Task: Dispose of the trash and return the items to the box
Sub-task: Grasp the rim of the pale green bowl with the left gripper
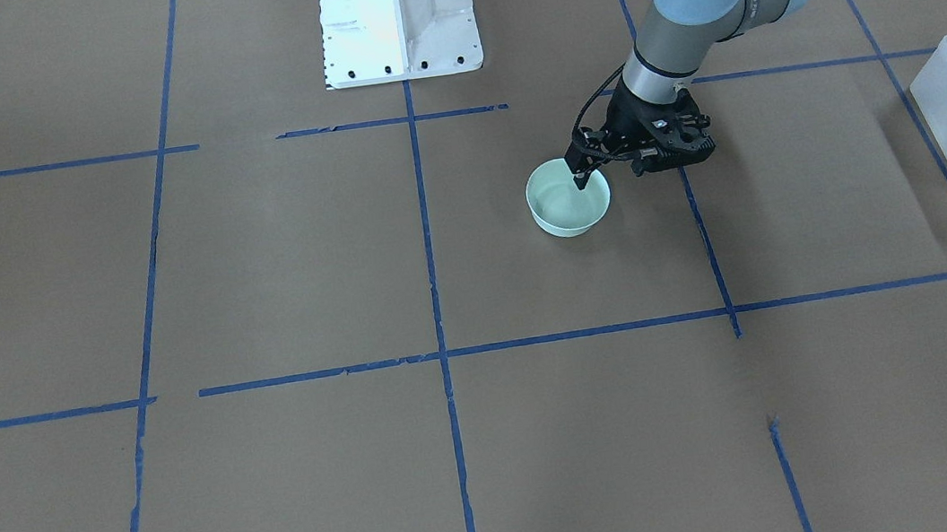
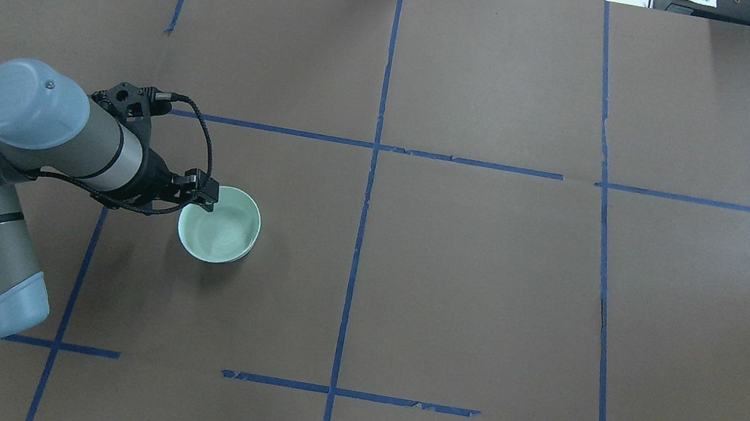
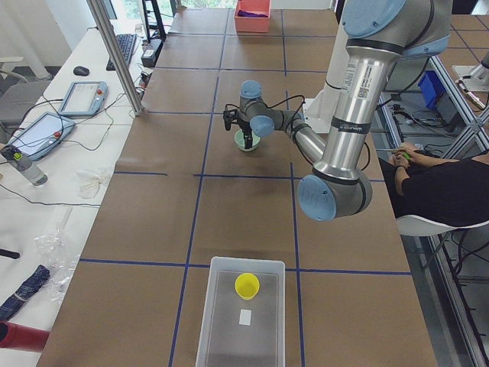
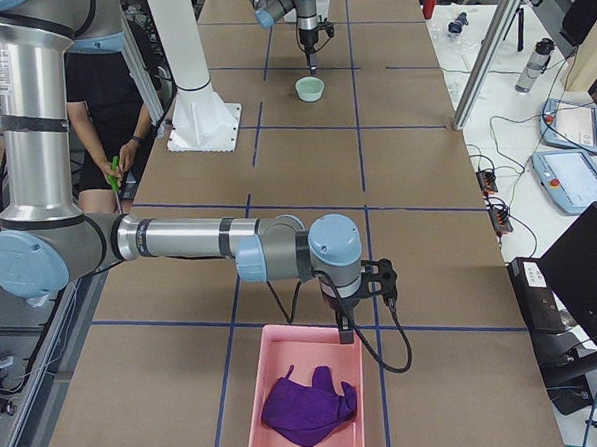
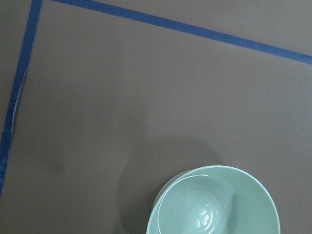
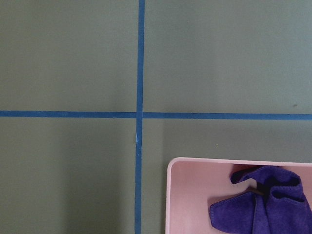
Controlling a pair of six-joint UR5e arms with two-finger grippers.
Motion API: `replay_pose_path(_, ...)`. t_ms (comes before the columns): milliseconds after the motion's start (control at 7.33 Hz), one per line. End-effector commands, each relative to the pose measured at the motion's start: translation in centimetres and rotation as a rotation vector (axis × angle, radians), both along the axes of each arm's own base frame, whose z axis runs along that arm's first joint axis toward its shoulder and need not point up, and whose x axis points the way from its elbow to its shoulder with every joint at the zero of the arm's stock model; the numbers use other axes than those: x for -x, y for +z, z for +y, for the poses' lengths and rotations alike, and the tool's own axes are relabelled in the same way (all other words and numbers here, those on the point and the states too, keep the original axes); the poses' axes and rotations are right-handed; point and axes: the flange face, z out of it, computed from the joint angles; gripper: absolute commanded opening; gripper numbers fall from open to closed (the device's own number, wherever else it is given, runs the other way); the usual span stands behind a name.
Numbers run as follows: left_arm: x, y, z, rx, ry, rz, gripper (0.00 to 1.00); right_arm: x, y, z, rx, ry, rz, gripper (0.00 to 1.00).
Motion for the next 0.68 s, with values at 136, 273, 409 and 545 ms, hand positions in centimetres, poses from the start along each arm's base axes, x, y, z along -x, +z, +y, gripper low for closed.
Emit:
replay_pose_path(136,-1.7,2.0,0.2,0.028,0.010,-0.035,0.83,1.1,-1.3,0.3,0.013,0.018,-0.013,1.00)
replay_pose_path(273,-2.1,2.4,0.1,0.030,0.013,-0.039,0.83,1.1,-1.5,0.3,0.011,0.017,-0.015,1.00)
replay_pose_path(409,-2.5,3.1,0.0,0.022,0.015,-0.023,0.83,1.1,-1.4,0.3,0.012,0.017,-0.015,1.00)
replay_pose_path(545,-3.0,3.6,0.2,0.026,0.010,-0.010,0.83,1.1,-1.5,0.2,0.007,0.017,-0.015,1.00)
